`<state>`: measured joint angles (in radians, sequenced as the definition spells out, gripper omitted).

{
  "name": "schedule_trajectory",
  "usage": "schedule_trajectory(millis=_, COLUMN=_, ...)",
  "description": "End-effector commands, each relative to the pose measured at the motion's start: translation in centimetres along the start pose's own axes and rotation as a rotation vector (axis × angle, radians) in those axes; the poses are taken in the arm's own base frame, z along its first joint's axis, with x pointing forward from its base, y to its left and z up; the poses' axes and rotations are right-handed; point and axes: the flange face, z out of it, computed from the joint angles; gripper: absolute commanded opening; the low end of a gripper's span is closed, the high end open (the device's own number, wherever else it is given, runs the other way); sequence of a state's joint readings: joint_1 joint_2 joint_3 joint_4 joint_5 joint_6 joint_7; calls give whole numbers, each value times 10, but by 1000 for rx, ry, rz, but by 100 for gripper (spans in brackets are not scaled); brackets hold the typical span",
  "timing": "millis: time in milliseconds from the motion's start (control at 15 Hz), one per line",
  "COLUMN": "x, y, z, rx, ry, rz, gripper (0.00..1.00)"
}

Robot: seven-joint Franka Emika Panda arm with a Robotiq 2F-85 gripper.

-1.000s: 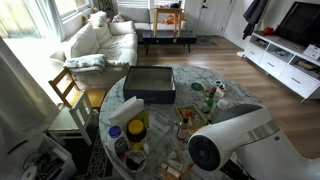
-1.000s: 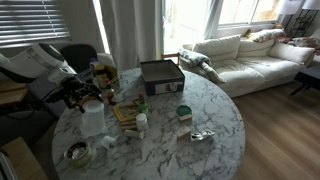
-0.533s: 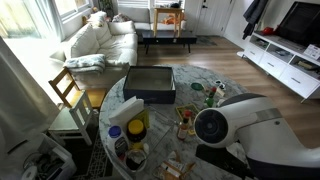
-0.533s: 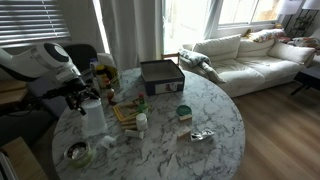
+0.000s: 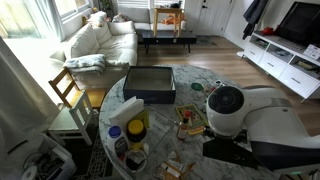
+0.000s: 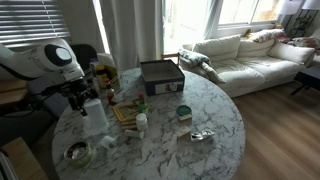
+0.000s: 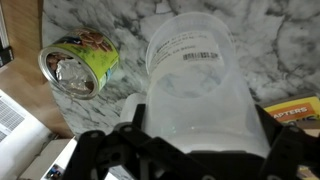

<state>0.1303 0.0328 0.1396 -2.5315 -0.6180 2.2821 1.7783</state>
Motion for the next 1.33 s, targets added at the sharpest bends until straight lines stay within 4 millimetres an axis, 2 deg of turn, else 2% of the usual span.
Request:
schedule_trajectory(millis=0, x=-3, y=12, z=19, rx=19, ry=-149, rz=-92, gripper=100)
schedule_trajectory(millis=333, x=12, y=19, z=1, rx=44, ry=-353, rz=-217, gripper=100)
schedule_trajectory(millis=733, x=26, y=37, z=11, rx=25, ry=-684, rz=-328, gripper=100)
schedule_trajectory(millis=1067, x=66, y=78, z=-1, rx=-37, ry=-764, rz=-290, gripper=100)
schedule_trajectory(millis=1267, x=89, y=107, z=1, rx=-66, ry=-784, rz=-229, gripper=100)
